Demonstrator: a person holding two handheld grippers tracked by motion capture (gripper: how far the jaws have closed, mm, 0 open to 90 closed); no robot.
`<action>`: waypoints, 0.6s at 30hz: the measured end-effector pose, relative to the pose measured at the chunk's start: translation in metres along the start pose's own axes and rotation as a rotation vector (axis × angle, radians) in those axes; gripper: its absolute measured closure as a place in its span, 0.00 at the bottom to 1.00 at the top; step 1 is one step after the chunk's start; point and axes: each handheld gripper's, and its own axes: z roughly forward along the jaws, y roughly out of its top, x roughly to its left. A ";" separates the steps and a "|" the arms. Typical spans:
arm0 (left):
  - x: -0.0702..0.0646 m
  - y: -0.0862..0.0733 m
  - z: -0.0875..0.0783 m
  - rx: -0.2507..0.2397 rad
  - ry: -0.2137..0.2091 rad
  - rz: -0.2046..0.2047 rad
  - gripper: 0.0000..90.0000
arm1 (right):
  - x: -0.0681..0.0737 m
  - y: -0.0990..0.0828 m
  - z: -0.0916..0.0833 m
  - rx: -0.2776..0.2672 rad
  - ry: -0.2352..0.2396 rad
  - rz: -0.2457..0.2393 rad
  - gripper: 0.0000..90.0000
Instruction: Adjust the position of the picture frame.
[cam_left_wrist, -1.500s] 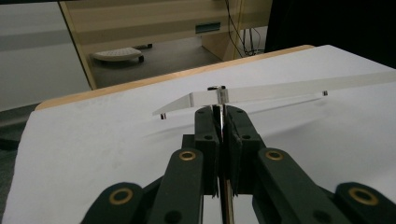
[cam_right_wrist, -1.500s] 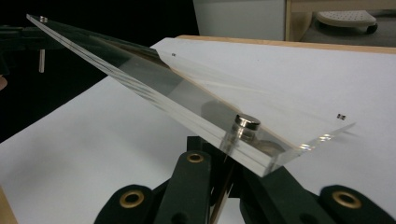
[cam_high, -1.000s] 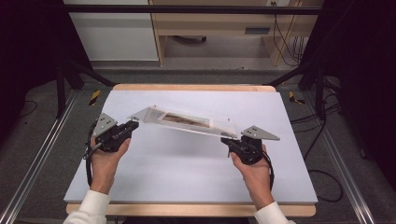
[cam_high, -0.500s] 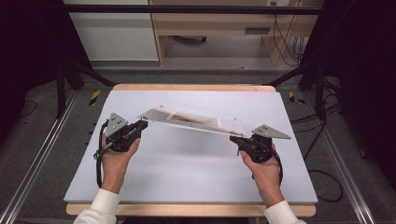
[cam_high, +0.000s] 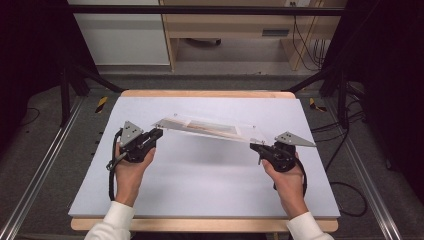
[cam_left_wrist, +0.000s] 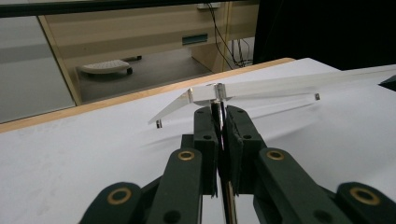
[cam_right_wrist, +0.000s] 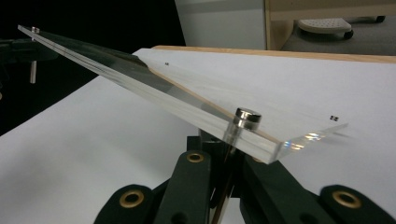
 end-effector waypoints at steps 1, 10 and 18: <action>-0.001 0.000 0.001 0.000 0.000 0.000 0.92 | -0.001 0.000 0.000 0.001 0.001 0.002 1.00; -0.006 -0.002 0.008 -0.006 0.014 -0.003 0.92 | -0.012 -0.002 0.003 0.003 0.003 0.009 1.00; -0.008 -0.009 0.010 -0.001 0.020 0.000 0.91 | -0.018 -0.005 0.007 0.008 -0.001 0.008 1.00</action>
